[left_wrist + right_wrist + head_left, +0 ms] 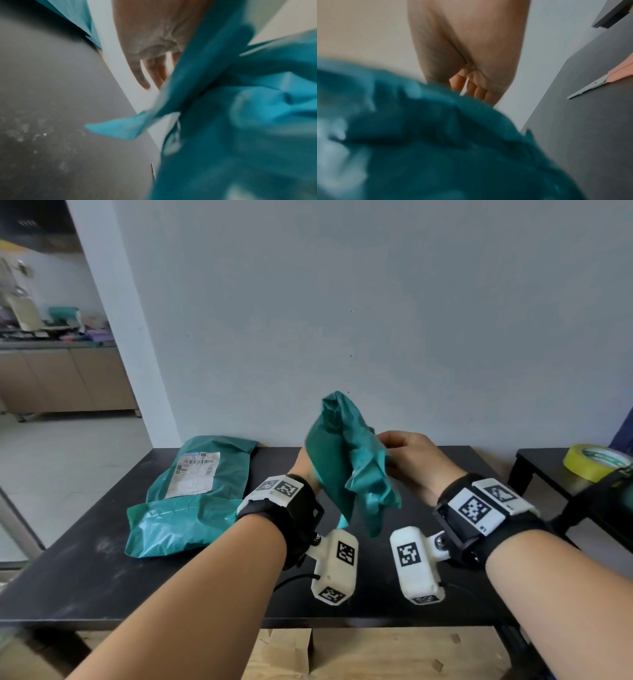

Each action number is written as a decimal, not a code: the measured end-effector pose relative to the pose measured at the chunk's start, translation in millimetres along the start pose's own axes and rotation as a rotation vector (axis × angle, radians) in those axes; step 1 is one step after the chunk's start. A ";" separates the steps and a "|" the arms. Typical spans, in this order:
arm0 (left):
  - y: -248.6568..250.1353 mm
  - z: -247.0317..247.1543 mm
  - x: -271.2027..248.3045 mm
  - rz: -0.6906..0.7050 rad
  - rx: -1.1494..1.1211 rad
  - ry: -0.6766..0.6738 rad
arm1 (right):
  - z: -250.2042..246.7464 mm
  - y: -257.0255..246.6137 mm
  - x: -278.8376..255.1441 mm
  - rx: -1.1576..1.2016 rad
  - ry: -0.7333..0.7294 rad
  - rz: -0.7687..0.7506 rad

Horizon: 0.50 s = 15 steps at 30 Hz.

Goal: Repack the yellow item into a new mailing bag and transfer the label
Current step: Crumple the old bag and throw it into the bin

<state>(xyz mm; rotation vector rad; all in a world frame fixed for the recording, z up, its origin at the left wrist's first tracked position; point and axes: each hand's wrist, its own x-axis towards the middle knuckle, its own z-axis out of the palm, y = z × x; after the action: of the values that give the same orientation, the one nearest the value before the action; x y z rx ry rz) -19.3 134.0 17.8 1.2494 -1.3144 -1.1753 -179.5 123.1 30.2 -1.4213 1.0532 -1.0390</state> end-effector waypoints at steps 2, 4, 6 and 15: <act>8.7 7.3 -6.5 0.076 -0.056 -0.060 | 3.8 -3.0 -0.5 -0.031 0.043 -0.017; 13.3 9.3 -5.7 0.066 -0.177 -0.042 | 5.3 -4.9 0.4 -0.089 0.104 -0.024; 12.1 8.7 -7.6 0.063 -0.209 -0.208 | 5.2 -6.0 2.2 -0.162 0.159 -0.034; -0.9 -7.8 -4.1 -0.085 -0.245 -0.100 | 13.6 -10.6 -15.6 -0.299 0.013 -0.012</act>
<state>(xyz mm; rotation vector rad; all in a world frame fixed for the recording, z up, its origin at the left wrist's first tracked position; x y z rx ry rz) -11.3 137.8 17.6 1.0880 -1.1573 -1.4293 -169.3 142.2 38.6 -1.6618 1.2497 -0.9276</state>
